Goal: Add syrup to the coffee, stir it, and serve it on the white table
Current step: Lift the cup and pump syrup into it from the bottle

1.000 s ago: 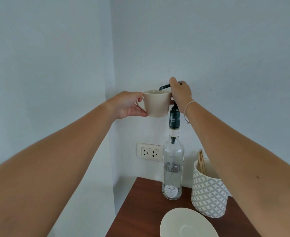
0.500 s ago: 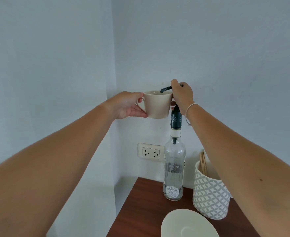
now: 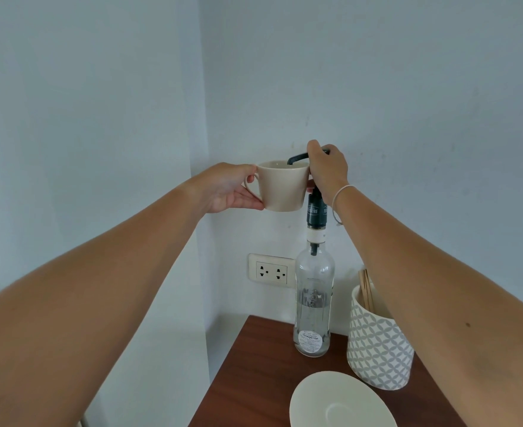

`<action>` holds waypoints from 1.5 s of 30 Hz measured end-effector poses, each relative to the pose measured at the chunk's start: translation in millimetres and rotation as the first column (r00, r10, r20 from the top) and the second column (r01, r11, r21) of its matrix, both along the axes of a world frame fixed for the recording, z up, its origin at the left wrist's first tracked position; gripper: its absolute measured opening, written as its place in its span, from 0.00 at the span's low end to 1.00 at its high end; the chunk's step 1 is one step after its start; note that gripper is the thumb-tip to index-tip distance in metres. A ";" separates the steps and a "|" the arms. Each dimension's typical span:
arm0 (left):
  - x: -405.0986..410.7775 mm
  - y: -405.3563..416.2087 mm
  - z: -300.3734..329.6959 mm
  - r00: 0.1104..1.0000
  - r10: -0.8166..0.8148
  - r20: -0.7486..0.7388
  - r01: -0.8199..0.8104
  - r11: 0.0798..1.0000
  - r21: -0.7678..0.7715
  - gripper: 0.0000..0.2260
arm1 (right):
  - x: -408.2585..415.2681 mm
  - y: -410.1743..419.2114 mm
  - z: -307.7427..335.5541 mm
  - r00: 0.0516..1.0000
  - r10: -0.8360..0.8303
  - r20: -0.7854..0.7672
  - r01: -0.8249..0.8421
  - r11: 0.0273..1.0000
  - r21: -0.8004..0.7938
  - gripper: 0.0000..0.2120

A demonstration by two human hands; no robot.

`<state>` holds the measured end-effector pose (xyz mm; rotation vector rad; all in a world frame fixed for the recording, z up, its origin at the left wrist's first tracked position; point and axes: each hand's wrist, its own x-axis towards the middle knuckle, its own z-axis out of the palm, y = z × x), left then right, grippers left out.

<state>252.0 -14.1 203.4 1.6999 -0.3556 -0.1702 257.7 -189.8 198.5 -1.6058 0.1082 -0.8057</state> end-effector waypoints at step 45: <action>-0.3 -5.0 -6.1 1.000 0.007 0.003 -0.007 1.000 0.001 0.11 | -7.3 -1.0 -1.5 0.999 0.009 -0.052 -0.011 0.999 -0.039 0.10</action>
